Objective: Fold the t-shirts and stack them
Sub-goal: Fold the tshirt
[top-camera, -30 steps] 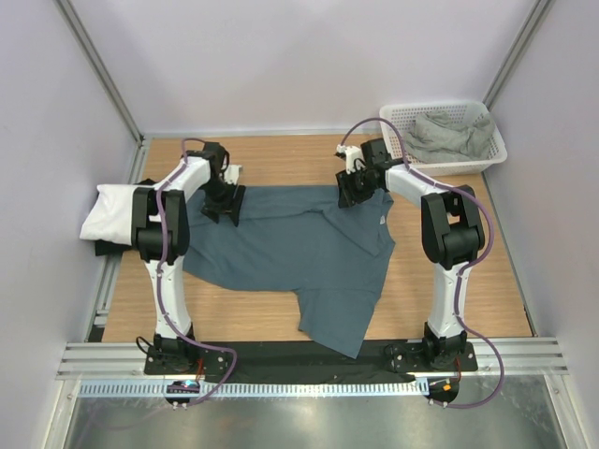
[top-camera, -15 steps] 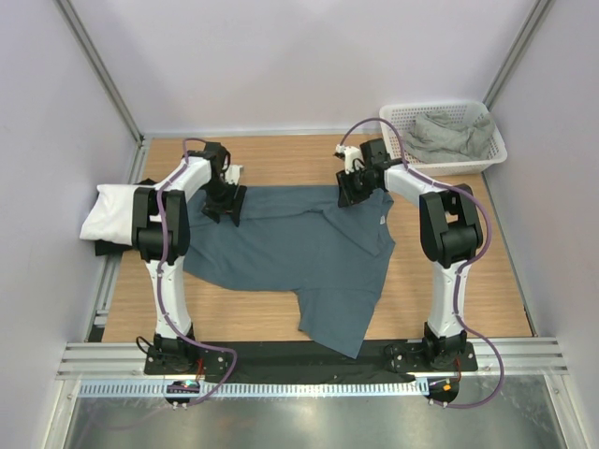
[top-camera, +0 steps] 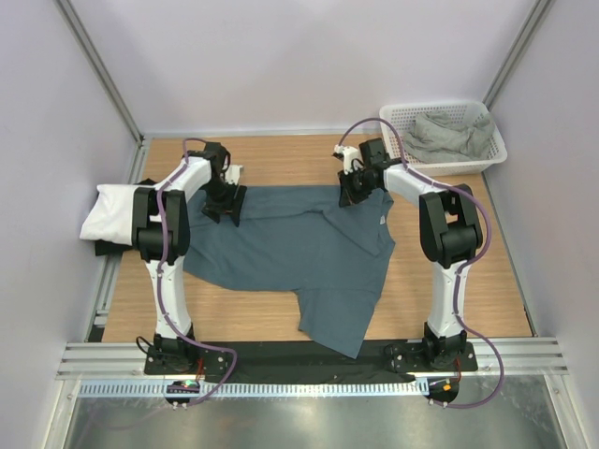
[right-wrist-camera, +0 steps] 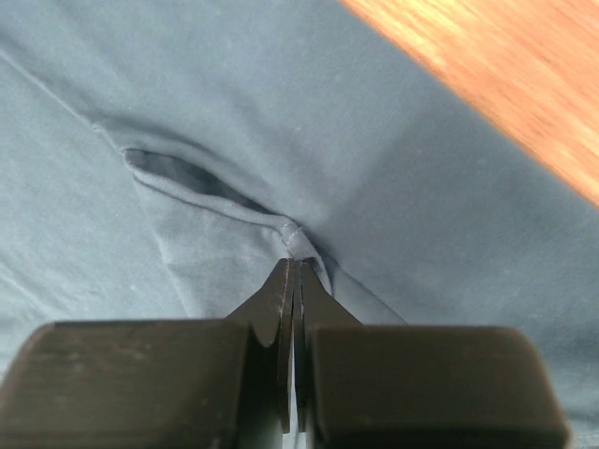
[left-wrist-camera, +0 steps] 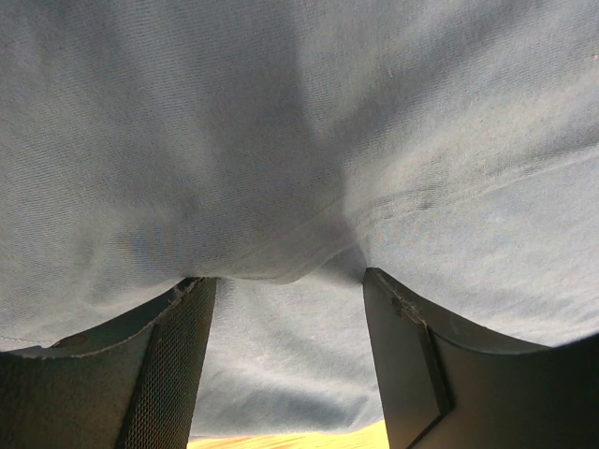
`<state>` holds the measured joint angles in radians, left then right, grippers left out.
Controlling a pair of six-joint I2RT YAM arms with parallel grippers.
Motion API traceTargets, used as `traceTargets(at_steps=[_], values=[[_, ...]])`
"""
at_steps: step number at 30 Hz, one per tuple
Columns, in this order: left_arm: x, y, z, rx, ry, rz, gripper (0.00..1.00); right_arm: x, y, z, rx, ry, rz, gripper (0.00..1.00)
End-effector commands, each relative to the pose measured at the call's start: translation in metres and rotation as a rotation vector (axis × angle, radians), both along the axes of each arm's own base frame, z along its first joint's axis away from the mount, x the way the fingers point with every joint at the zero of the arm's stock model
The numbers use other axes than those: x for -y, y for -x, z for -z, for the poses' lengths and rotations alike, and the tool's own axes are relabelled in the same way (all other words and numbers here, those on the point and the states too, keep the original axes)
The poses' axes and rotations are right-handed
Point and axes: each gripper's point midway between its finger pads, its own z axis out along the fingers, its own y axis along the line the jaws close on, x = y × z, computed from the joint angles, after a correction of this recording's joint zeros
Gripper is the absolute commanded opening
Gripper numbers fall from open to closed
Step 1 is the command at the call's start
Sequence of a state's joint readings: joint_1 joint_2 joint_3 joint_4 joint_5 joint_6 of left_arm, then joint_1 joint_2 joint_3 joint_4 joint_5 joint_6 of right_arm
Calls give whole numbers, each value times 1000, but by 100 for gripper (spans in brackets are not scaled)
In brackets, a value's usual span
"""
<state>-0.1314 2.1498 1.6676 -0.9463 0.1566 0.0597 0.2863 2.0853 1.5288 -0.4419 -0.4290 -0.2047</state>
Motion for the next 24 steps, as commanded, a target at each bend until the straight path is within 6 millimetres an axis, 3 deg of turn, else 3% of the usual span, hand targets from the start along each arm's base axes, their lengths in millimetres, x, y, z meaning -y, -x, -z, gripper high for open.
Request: traceTargets(at_steps=[1,5,10,15,16,20,22,24], values=[[6,-1,-4,11,23,11,65,-13,-2,-57,108,-44,-34,1],[8,-5,-5,16,31,7,65,-26,26,-73,98,-74,-46,1],[9,-6,-6,23,34,7,65,-51,79,-70,40,-95,-113,1],[9,-6,-7,27,37,6,65,-58,107,-72,12,-115,-126,2],[10,-8,-8,32,37,7,65,-56,113,-67,-2,-110,-125,6],[10,-11,-10,36,37,3,65,-54,114,-72,21,-106,-116,8],[9,-13,-11,39,36,1,65,-53,109,-79,46,-100,-107,25],[11,-15,-13,44,40,2,65,-49,96,-86,99,-88,-78,30]])
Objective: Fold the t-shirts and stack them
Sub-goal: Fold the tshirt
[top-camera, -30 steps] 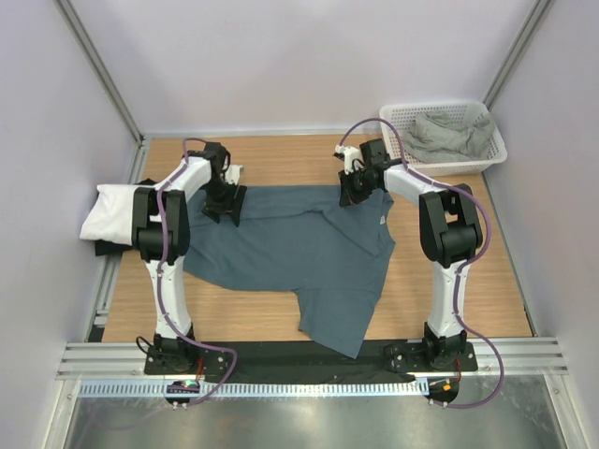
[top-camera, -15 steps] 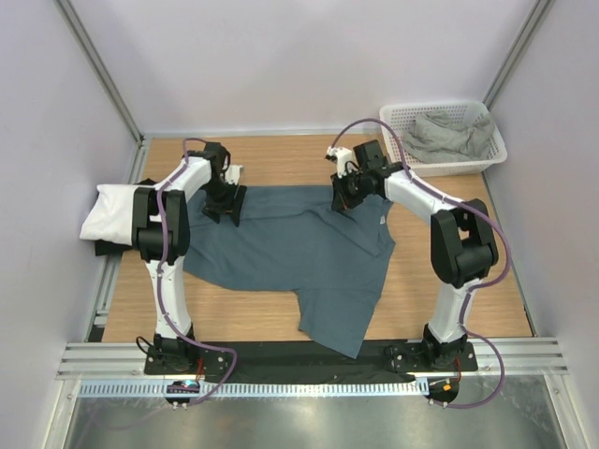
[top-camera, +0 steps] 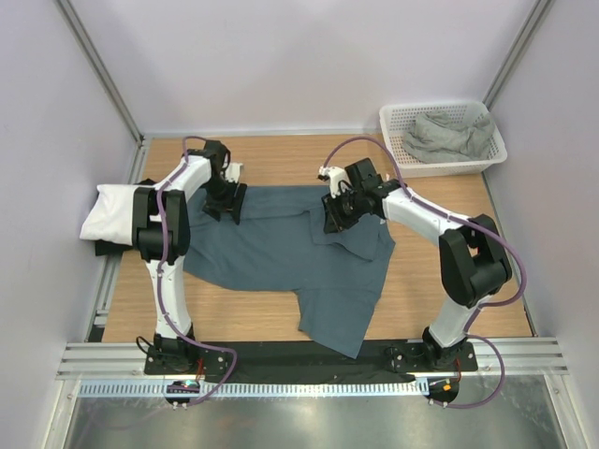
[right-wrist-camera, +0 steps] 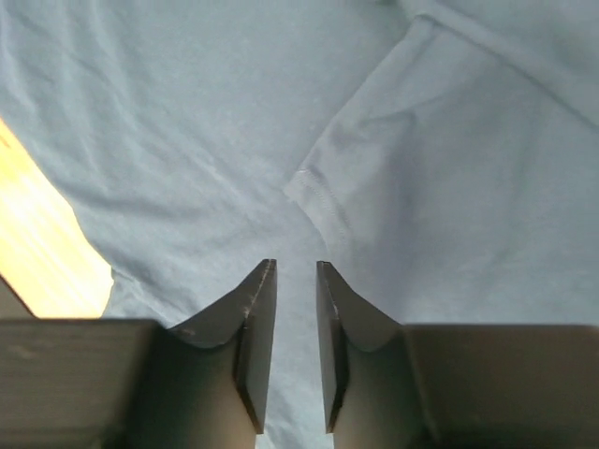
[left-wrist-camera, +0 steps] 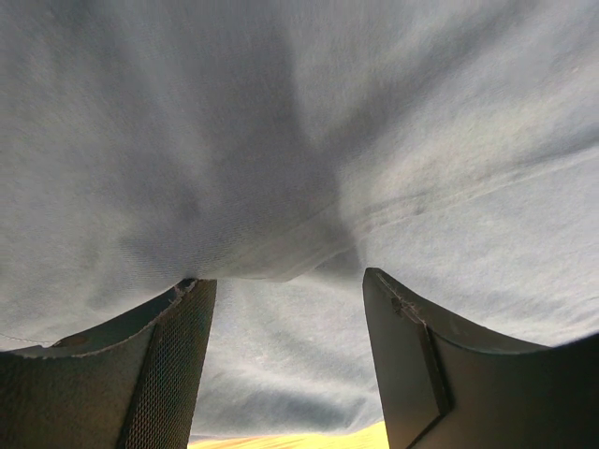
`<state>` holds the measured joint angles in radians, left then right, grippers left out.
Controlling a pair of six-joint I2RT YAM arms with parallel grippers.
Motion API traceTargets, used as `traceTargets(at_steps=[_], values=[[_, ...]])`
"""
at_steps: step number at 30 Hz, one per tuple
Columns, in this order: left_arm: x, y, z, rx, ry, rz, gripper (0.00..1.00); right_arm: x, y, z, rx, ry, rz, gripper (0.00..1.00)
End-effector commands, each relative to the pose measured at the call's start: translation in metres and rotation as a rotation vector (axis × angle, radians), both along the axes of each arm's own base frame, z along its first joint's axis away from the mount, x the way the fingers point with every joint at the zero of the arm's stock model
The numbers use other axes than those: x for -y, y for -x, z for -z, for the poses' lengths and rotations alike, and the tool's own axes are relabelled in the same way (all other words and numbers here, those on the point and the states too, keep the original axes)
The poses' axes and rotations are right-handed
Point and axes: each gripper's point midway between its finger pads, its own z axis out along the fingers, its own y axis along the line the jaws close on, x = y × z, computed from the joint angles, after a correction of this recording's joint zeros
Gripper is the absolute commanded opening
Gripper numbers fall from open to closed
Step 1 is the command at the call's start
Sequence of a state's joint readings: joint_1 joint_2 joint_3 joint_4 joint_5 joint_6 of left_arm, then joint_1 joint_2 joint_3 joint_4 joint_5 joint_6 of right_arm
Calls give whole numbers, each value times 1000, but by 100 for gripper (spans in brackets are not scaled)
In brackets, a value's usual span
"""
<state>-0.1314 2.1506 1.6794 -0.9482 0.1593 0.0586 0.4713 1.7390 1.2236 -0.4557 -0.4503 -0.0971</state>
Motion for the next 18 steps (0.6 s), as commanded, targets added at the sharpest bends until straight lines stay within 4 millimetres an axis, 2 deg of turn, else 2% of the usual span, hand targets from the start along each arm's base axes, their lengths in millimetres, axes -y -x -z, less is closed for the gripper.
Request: traceTargets(at_steps=[1,4,8,9,11,12,14,15,18], values=[[10,-12,-11,35,37,3,65,0,-30,-48,172,-43,60,31],[9,-13,-12,39,25,5,65,11,-53,-52,215,-26,115,36],[5,-15,-13,44,9,7,65,32,-82,-37,200,-3,196,39],[6,-15,-13,40,7,11,65,35,-87,-23,165,0,225,40],[4,-19,-15,50,-4,11,65,53,-105,-17,153,-4,292,40],[3,-21,-15,54,-10,12,65,59,-112,-3,127,6,319,41],[1,-25,-15,63,-29,23,65,77,-127,7,127,26,370,42],[0,-26,-13,61,-35,25,65,82,-131,20,109,44,380,42],[-4,-27,-5,47,-61,23,65,98,-147,28,120,88,403,43]])
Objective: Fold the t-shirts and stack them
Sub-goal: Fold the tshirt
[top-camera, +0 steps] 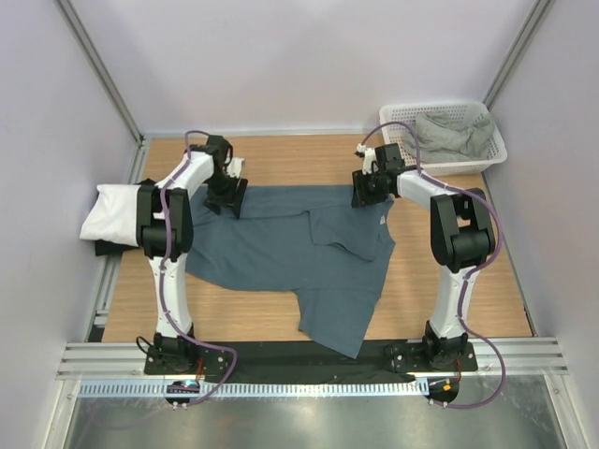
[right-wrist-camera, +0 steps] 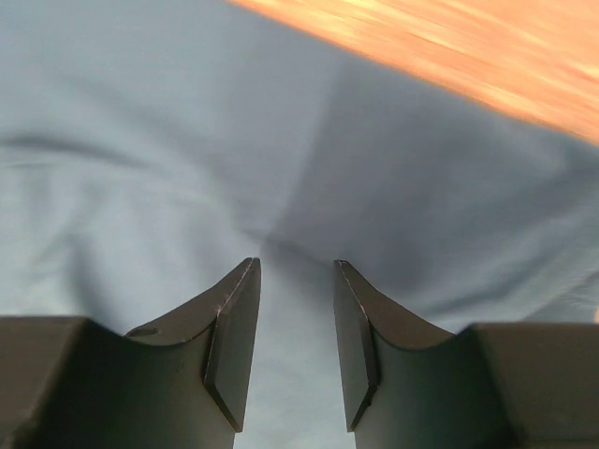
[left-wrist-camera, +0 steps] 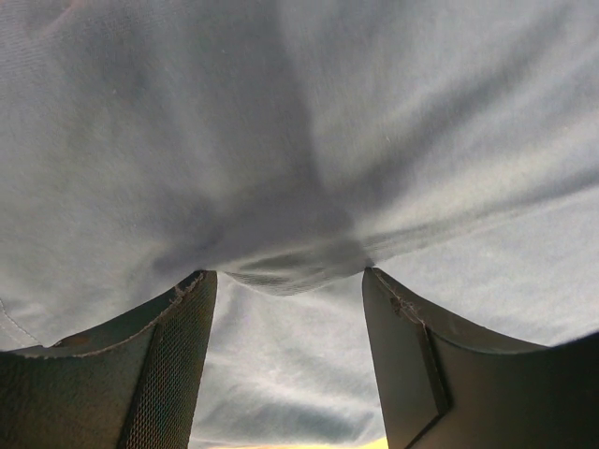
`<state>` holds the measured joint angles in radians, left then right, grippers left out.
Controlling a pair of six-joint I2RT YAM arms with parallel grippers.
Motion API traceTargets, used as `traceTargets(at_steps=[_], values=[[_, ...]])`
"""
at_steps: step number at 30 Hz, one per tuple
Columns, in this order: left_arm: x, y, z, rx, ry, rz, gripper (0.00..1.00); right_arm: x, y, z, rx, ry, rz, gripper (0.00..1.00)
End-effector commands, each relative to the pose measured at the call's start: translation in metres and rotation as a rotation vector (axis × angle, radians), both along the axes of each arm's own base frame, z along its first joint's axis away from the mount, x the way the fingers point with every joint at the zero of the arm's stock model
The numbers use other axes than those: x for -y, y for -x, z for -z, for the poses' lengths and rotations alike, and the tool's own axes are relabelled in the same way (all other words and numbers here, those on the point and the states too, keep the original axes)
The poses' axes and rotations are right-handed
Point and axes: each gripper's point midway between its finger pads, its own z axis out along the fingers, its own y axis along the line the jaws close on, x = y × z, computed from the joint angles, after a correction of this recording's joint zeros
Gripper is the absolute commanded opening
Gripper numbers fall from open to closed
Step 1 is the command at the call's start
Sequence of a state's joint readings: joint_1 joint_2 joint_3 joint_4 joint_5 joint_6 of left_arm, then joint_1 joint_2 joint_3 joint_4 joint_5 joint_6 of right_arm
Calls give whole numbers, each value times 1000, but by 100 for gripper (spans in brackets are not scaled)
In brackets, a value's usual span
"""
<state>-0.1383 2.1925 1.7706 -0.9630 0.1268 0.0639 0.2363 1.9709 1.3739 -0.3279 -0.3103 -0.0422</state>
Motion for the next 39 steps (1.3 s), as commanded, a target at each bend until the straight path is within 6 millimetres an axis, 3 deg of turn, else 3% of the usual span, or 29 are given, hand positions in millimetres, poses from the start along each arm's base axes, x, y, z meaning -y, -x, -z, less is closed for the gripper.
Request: traceTargets(at_steps=[1,6,13,16,17,20,21,27,34,39], values=[[-4,-7,1,7,-38,16,65,16,-29,-7,54,41,54,43],[-6,-9,9,-8,-46,17,65,30,-36,5,42,84,83,45],[-7,-27,23,-15,-48,9,65,37,-50,29,27,147,90,47],[-4,-43,23,9,-47,13,65,36,-67,28,50,157,90,48],[-4,-44,33,-9,-49,14,65,36,-71,37,46,169,84,48],[-3,-61,30,24,-49,26,65,38,-93,29,94,189,94,48],[-3,-62,37,14,-57,30,65,37,-104,28,114,197,89,48],[-1,-87,29,81,-68,41,68,41,-148,17,216,225,114,49],[16,-95,21,134,-106,72,71,44,-184,2,314,256,129,50],[19,-122,-31,308,-198,69,83,54,-206,-24,415,308,166,54]])
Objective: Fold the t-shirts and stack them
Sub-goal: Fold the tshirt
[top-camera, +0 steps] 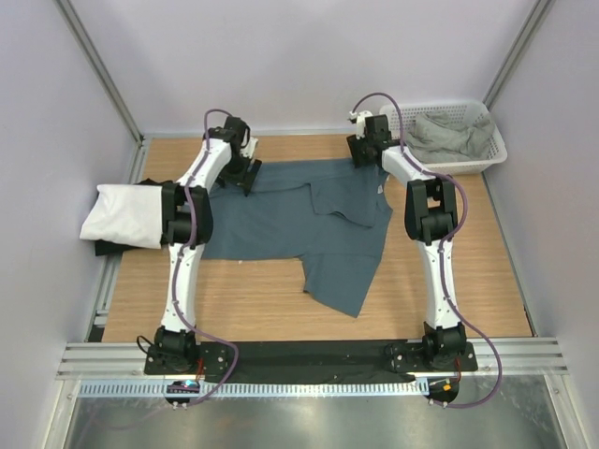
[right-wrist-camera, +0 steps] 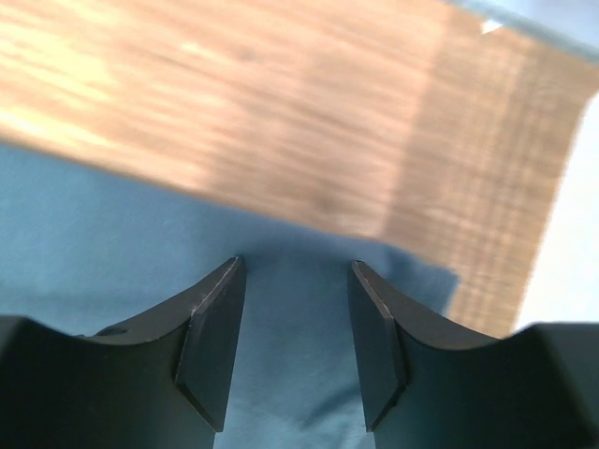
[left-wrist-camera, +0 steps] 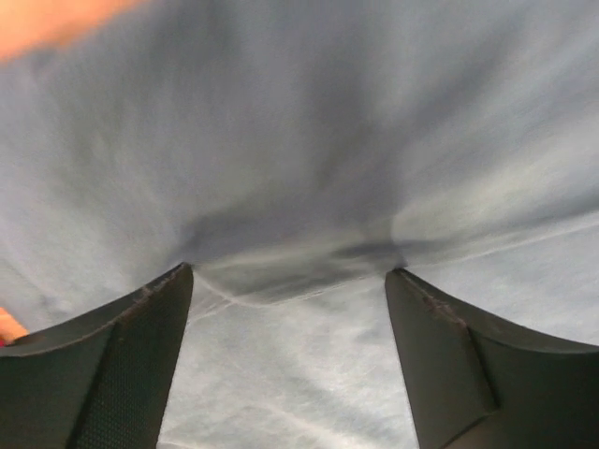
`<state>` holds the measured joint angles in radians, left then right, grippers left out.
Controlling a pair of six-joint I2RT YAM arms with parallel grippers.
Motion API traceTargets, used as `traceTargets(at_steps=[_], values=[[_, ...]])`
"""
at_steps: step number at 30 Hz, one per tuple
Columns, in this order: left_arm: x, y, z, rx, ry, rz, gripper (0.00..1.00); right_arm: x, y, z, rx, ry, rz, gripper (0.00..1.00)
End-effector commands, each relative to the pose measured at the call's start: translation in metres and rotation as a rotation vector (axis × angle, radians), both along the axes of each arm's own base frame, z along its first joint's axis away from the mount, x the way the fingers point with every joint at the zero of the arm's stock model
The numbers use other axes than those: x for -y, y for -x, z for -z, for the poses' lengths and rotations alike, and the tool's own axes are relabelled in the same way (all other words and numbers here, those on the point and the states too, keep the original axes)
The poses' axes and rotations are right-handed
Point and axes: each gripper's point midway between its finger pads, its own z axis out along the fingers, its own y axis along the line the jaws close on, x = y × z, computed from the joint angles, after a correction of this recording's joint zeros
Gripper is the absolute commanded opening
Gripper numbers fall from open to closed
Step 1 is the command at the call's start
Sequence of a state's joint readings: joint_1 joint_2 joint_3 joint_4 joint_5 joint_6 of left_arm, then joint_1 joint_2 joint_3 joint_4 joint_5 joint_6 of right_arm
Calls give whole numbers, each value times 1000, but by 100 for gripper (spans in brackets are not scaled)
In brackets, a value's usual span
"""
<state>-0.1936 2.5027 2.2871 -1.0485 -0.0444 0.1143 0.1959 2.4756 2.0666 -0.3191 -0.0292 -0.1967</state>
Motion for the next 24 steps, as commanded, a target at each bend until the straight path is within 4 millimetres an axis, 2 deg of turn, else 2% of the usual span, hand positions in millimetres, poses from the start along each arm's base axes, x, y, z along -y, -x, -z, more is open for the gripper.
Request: traceTargets(at_steps=[1,3,5,7,8,9,10,11,12,13,14,15,16,17,18,19,20,21,22,23,24], values=[[11,-34,-52,201,-39,13,85,15,-32,-46,155,57,40,55],[15,-38,-75,249,-23,6,89,18,-34,-57,175,47,44,55],[16,-40,-116,330,8,-13,95,16,-31,-87,203,21,42,56],[13,-39,-151,402,13,-32,99,6,-23,-116,224,-28,-3,56],[8,-33,-193,483,30,-53,100,2,-10,-156,266,-53,-26,56],[5,-33,-215,541,47,-77,100,-5,-1,-171,278,-78,-70,57],[-1,-31,-240,602,58,-99,100,-7,13,-176,268,-87,-98,57],[-6,-20,-269,667,73,-113,100,-11,24,-187,275,-92,-135,58],[-11,-20,-292,739,82,-119,100,-11,41,-223,333,-86,-178,59],[-12,-15,-305,768,60,-66,99,-19,59,-210,292,-97,-252,59],[-13,-4,-321,792,53,-26,99,-18,79,-236,338,-73,-304,59],[-15,1,-327,799,18,26,100,-21,92,-237,338,-62,-344,59],[-17,6,-319,776,0,46,100,-25,112,-211,278,-60,-392,59],[-22,20,-323,765,-13,69,99,-26,126,-210,273,-44,-421,59],[-24,27,-317,741,-28,93,100,-25,142,-221,303,-8,-453,59],[-27,39,-289,665,-37,119,100,-26,162,-198,245,4,-471,59],[-34,54,-292,667,-38,114,99,-25,172,-192,231,12,-481,59],[-40,63,-285,652,-46,102,98,-24,192,-185,215,24,-502,59],[-45,78,-249,566,-48,76,93,-24,203,-178,201,32,-516,59],[-49,85,-239,555,-49,50,92,-27,214,-170,184,42,-533,59],[-53,100,-243,569,-40,26,90,-29,225,-166,178,49,-549,60]])
